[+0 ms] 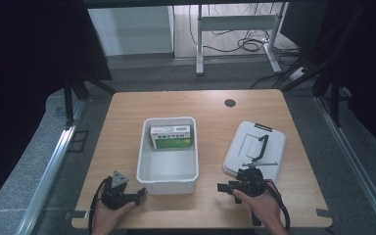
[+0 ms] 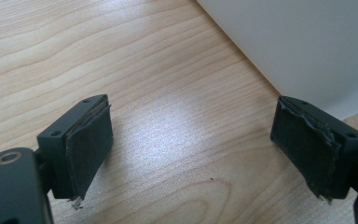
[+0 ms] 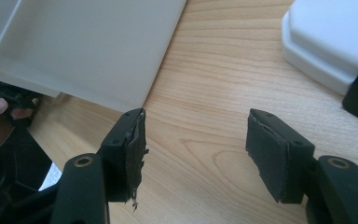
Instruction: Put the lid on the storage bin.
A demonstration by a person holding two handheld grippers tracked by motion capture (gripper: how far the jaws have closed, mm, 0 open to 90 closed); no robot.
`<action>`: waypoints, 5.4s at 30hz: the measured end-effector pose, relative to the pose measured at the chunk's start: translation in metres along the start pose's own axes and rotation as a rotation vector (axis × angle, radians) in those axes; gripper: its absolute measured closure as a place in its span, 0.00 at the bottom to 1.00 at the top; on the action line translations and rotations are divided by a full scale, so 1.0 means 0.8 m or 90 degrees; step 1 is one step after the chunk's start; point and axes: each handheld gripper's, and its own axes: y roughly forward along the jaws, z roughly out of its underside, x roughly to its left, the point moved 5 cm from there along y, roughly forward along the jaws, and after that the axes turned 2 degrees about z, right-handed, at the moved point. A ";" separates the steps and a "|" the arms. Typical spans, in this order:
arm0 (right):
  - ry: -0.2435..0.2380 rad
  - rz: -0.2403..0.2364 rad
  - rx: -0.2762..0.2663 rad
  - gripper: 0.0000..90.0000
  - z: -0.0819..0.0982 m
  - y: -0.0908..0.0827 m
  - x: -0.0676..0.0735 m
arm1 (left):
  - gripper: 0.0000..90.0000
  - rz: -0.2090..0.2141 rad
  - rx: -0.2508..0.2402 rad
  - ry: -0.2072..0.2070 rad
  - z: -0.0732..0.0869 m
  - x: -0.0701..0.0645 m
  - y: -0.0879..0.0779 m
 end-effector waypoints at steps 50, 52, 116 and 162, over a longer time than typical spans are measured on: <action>-0.033 0.008 -0.087 0.44 -0.085 -0.049 0.021 | 0.13 -0.005 0.000 -0.005 -0.001 0.002 0.001; -0.027 0.010 -0.097 0.44 -0.093 -0.057 0.019 | 0.13 -0.006 0.000 -0.004 -0.001 0.002 0.001; 0.144 0.181 -0.129 0.49 -0.167 -0.107 -0.088 | 0.15 -0.005 -0.002 -0.007 0.001 0.003 -0.001; 0.254 0.264 0.002 0.82 -0.154 -0.062 -0.159 | 0.15 -0.005 -0.001 -0.007 0.001 0.003 -0.001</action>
